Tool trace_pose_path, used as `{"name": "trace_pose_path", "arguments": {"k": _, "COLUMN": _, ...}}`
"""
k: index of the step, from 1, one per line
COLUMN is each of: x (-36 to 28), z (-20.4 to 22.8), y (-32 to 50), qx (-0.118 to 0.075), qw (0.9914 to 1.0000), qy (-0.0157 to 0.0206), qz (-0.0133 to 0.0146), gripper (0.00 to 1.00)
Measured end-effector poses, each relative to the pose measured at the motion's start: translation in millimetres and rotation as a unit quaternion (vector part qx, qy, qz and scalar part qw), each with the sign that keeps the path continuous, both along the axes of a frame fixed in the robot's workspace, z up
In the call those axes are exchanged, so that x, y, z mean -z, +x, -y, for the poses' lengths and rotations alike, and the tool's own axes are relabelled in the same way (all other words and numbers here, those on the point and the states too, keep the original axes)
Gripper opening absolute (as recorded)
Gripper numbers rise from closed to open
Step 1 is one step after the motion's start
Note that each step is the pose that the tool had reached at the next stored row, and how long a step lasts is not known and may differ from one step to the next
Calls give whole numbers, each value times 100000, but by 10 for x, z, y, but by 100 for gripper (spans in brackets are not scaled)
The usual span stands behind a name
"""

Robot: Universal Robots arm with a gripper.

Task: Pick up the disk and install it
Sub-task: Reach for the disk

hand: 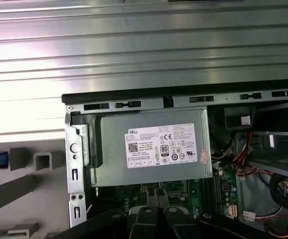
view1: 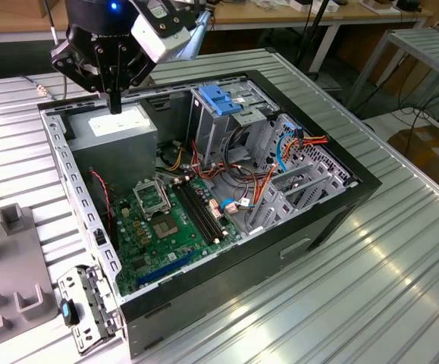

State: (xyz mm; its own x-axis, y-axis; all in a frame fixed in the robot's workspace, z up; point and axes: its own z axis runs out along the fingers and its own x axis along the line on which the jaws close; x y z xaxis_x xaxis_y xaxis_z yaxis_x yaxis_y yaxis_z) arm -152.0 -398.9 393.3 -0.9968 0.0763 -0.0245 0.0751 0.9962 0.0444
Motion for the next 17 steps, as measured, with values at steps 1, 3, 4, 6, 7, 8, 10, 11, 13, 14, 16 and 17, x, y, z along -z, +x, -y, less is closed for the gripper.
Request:
{"name": "trace_pose_path", "arguments": {"k": 1, "x": 0, "z": 0, "y": -7, "qx": -2, "qw": 100000, "qy": -1, "qz": -1, "gripper": 11}}
{"name": "trace_pose_path", "arguments": {"k": 3, "x": 0, "z": 0, "y": -23, "qx": -1, "qw": 100000, "qy": 0, "qz": -1, "gripper": 11}}
{"name": "trace_pose_path", "arguments": {"k": 4, "x": 0, "z": 0, "y": -31, "qx": -2, "qw": 100000, "qy": 1, "qz": -1, "gripper": 11}}
{"name": "trace_pose_path", "arguments": {"k": 6, "x": 0, "z": 0, "y": -42, "qx": -3, "qw": 100000, "qy": -2, "qz": -3, "gripper": 11}}
{"name": "trace_pose_path", "arguments": {"k": 7, "x": 0, "z": 0, "y": -52, "qx": -3, "qw": 100000, "qy": -1, "qz": -1, "gripper": 11}}
{"name": "trace_pose_path", "arguments": {"k": 8, "x": 0, "z": 0, "y": -64, "qx": -5, "qw": 100000, "qy": -1, "qz": -1, "gripper": 11}}
{"name": "trace_pose_path", "arguments": {"k": 10, "x": 0, "z": 0, "y": -90, "qx": -4, "qw": 100000, "qy": -1, "qz": -1, "gripper": 11}}
{"name": "trace_pose_path", "arguments": {"k": 11, "x": 0, "z": 0, "y": -101, "qx": -3, "qw": 100000, "qy": -1, "qz": -1, "gripper": 11}}
{"name": "trace_pose_path", "arguments": {"k": 13, "x": 0, "z": 0, "y": -122, "qx": -6, "qw": 100000, "qy": -2, "qz": -3, "gripper": 11}}
{"name": "trace_pose_path", "arguments": {"k": 14, "x": 0, "z": 0, "y": -128, "qx": -2, "qw": 100000, "qy": 0, "qz": 0, "gripper": 11}}
{"name": "trace_pose_path", "arguments": {"k": 16, "x": 0, "z": 0, "y": -145, "qx": -3, "qw": 100000, "qy": -1, "qz": -3, "gripper": 11}}
{"name": "trace_pose_path", "arguments": {"k": 17, "x": 0, "z": 0, "y": -151, "qx": -2, "qw": 100000, "qy": 1, "qz": 0, "gripper": 11}}
